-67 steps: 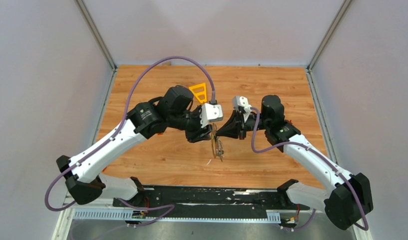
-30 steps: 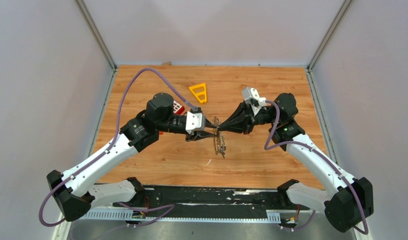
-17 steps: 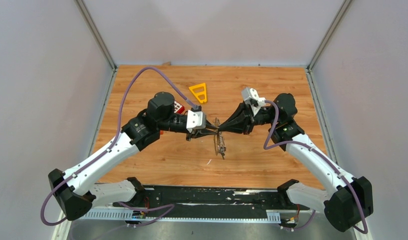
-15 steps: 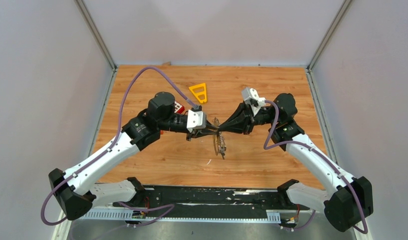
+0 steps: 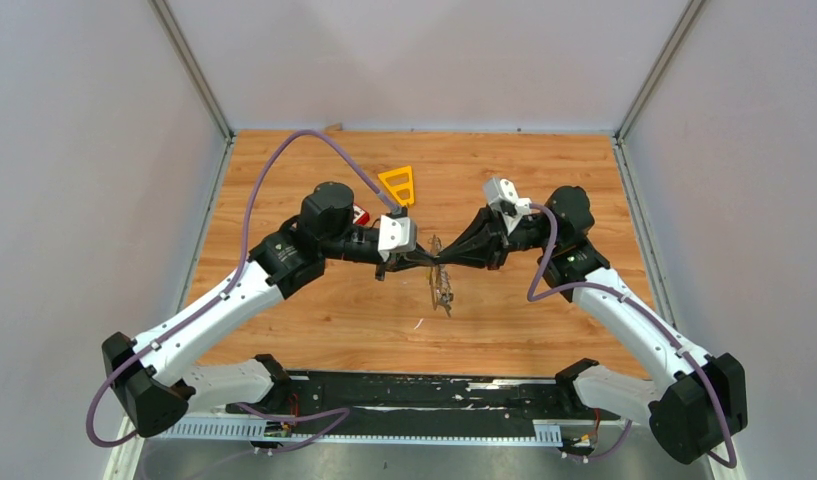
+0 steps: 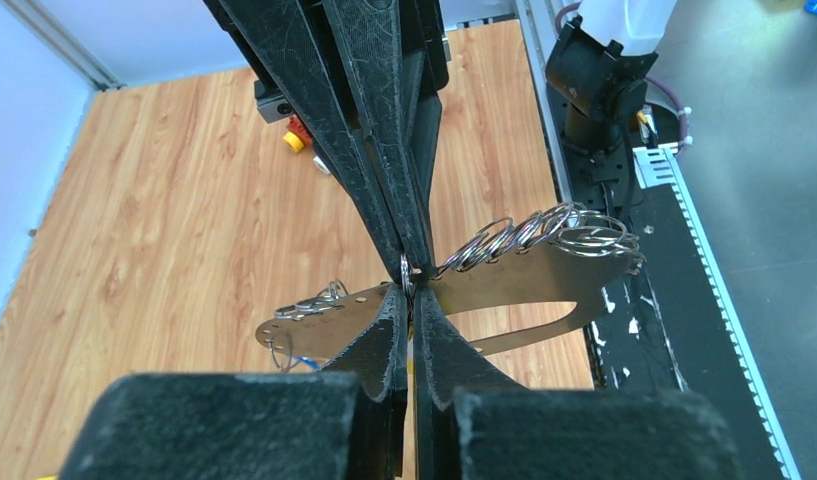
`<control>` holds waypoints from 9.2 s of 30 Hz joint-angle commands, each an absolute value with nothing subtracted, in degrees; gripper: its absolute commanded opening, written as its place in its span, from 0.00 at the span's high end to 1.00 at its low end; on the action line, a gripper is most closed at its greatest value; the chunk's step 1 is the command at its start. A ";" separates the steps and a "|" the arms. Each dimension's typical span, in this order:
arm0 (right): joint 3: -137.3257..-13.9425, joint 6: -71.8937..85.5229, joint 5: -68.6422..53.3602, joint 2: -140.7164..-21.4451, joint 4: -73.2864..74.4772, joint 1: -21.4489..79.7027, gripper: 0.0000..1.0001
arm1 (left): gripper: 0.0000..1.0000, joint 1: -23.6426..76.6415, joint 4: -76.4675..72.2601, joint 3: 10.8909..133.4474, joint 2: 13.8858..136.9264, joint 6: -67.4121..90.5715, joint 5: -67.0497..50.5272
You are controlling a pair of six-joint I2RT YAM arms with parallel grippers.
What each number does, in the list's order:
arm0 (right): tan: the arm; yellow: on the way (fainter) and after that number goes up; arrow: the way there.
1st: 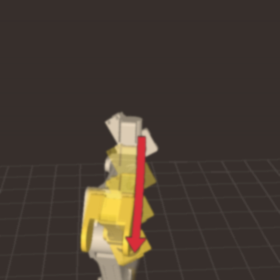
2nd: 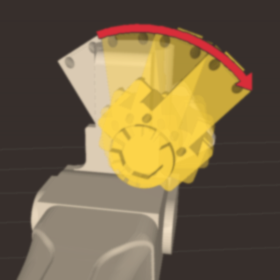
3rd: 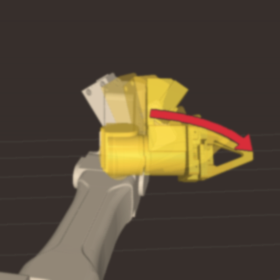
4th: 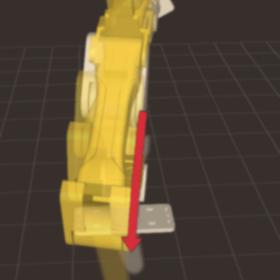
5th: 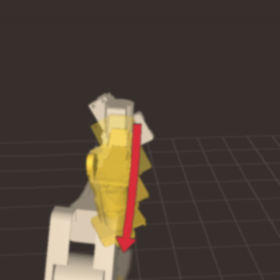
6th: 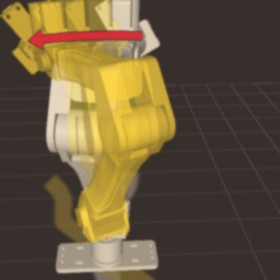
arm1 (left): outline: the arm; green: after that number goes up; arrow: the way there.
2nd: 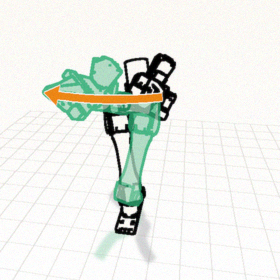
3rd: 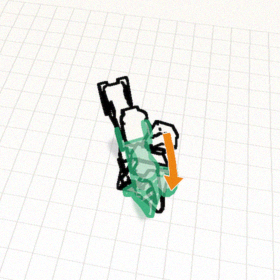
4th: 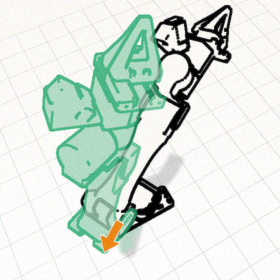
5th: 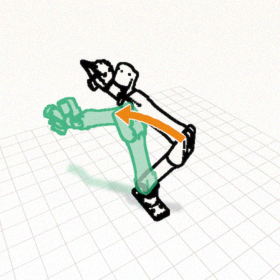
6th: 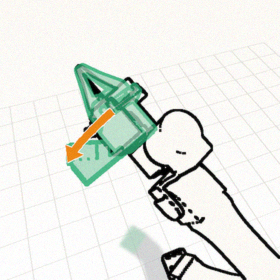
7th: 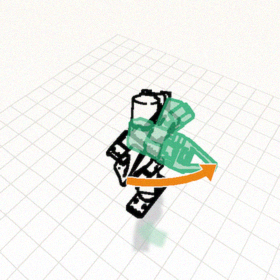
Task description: Put the keys on the keyring
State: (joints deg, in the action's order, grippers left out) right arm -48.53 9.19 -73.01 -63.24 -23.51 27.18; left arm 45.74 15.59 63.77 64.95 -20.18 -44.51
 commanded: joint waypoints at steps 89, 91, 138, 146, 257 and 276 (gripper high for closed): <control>-45.16 1.40 -69.44 -68.39 -22.11 31.73 0.83 | 1.00 52.34 61.60 95.53 81.91 -14.15 -25.05; -45.18 1.11 -69.38 -68.55 -21.74 31.79 0.83 | 1.00 52.38 61.61 95.54 81.88 -14.11 -25.13; -47.93 12.80 -70.93 -60.17 -28.92 26.24 1.00 | 0.46 50.19 23.86 70.67 62.04 -20.55 -31.02; -46.61 21.44 -71.89 -60.08 -39.41 25.27 1.00 | 0.46 50.19 20.01 67.58 62.78 -23.08 -37.80; -47.03 7.87 -69.50 -60.16 -24.25 24.37 1.00 | 0.82 49.81 19.75 70.84 68.88 -19.72 -40.17; -47.30 4.56 -69.27 -59.56 -20.84 24.41 1.00 | 1.00 49.71 19.86 71.49 69.19 -18.37 -36.10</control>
